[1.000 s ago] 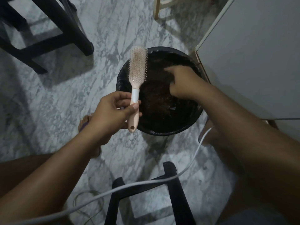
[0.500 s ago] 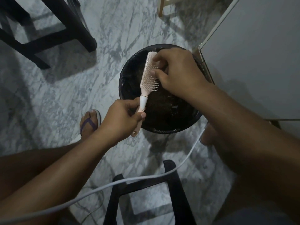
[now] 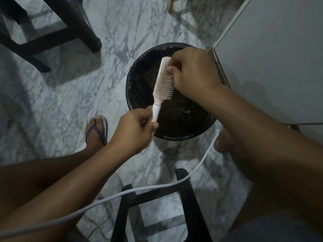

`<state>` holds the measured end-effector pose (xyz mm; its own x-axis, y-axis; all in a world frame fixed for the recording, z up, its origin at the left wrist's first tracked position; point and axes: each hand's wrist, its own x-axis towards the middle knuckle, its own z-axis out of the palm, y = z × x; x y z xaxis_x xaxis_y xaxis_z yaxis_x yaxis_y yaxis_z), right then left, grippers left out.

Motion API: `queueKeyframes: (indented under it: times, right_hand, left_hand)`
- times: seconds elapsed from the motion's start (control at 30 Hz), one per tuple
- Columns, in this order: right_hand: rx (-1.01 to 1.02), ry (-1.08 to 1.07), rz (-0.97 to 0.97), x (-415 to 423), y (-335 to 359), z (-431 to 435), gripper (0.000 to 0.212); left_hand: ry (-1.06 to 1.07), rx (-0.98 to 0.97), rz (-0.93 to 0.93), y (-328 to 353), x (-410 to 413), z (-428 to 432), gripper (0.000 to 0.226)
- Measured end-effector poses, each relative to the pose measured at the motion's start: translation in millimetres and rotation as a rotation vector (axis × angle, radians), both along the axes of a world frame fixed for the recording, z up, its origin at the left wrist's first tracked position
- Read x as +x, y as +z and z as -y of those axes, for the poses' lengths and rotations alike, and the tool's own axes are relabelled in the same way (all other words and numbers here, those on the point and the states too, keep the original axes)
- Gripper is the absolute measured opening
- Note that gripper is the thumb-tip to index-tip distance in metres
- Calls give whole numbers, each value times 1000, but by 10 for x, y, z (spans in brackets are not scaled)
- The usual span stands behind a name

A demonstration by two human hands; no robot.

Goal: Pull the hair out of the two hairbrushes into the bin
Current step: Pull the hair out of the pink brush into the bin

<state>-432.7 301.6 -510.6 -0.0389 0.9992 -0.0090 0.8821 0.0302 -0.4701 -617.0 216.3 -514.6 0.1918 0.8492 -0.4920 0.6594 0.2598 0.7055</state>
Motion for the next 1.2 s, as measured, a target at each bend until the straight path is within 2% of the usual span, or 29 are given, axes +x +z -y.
queueKeyframes:
  times: [0.2,0.33,0.57,0.67,0.73,0.87,0.93,1.0,1.07,1.17,1.2]
  right_hand:
    - [-35,-32,-182,-26,-6,-46,17]
    - [-26,-62,-347,52,135,-125,19]
    - [343,-40,-654,150,412,-93,7]
    - [222,-54,-753,177,396,-52,7]
    - [58,-65,-683,198,310,-52,9]
    - [-305,58,-24,267,160,-88,21]
    - [-577,125,196,289,126,-76,24]
    - [-689,146,351,307,96,-66,29]
    - [-566,133,249,323,61,-95,51]
    - [-331,195,-128,227,125,-68,74]
    - [-306,243,-183,175,131,-41,81]
  left_hand:
    - [202,-292,243,9,77,32,30]
    - [217,-300,250,-15,52,4,30]
    - [276,-304,247,-27,-7,-59,30]
    - [293,-305,250,-22,-10,-70,30]
    - [296,-303,253,-14,-8,-78,31]
    - [313,-297,271,2,0,-87,32]
    - [315,-294,277,4,-3,-90,31]
    - [310,-294,278,6,-9,-94,30]
    - [299,-293,280,5,-14,-94,31]
    - [292,-292,292,4,-17,-97,31]
    - [290,-289,295,-2,-17,-99,31]
